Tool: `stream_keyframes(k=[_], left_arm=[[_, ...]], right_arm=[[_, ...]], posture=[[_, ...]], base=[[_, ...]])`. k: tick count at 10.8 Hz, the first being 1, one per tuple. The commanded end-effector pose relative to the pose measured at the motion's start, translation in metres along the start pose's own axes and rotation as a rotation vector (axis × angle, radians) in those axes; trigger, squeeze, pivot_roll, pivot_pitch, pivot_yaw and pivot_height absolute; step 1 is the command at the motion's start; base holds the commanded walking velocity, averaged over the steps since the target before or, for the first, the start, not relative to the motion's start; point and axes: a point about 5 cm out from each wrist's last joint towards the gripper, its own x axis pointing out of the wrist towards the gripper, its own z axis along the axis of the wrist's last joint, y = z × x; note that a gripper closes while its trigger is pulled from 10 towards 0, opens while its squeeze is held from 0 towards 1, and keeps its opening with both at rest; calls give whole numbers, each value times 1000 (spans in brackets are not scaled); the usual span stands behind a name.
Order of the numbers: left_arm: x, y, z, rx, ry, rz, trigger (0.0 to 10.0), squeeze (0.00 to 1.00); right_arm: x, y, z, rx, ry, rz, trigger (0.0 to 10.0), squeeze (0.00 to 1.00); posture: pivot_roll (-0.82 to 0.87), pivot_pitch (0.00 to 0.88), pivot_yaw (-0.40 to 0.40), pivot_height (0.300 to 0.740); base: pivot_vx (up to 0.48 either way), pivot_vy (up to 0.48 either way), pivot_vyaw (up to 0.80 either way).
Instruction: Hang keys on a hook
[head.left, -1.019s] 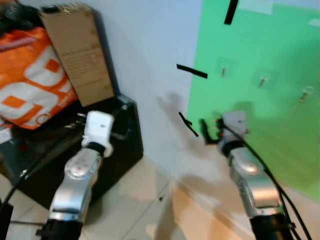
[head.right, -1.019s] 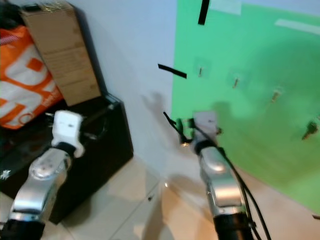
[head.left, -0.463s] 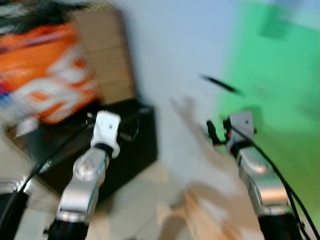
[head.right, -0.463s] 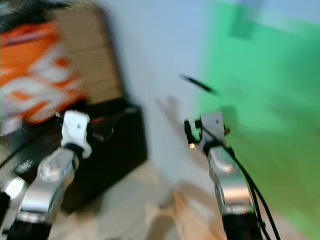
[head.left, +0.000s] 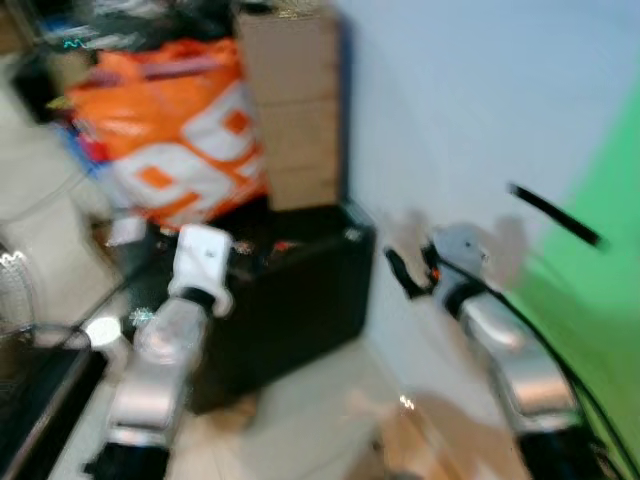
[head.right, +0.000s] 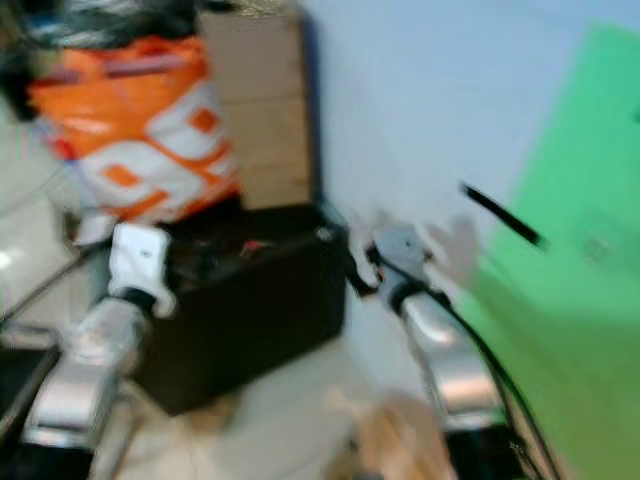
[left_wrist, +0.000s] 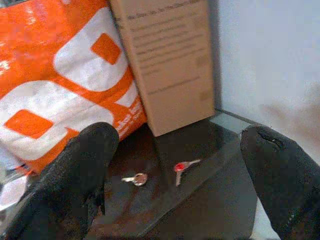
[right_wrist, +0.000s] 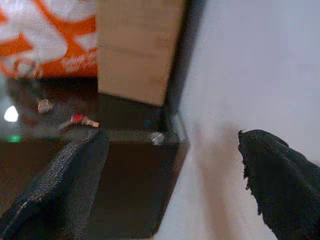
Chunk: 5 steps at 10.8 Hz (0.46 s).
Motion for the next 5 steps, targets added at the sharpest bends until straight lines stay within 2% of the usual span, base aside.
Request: stream_keyframes(k=[1,3,5], left_arm=[[-1,8,4,15,-11,16,10000,0],[-1,9,4,16,-11,13,10000,0],[-1,10,4,18,-10,16,10000,0]], right_arm=[[0,5,10,0,-45,35,10000,1000],[-2,1,9,-10,-44,37,10000,1000],[-3,-3,9,8,-51,17,10000,1000]], posture=[[-59,0,56,740],[-59,0,56,740],[-62,0,58,740]], base=[[394,0,800],[388,0,800],[386,0,0]])
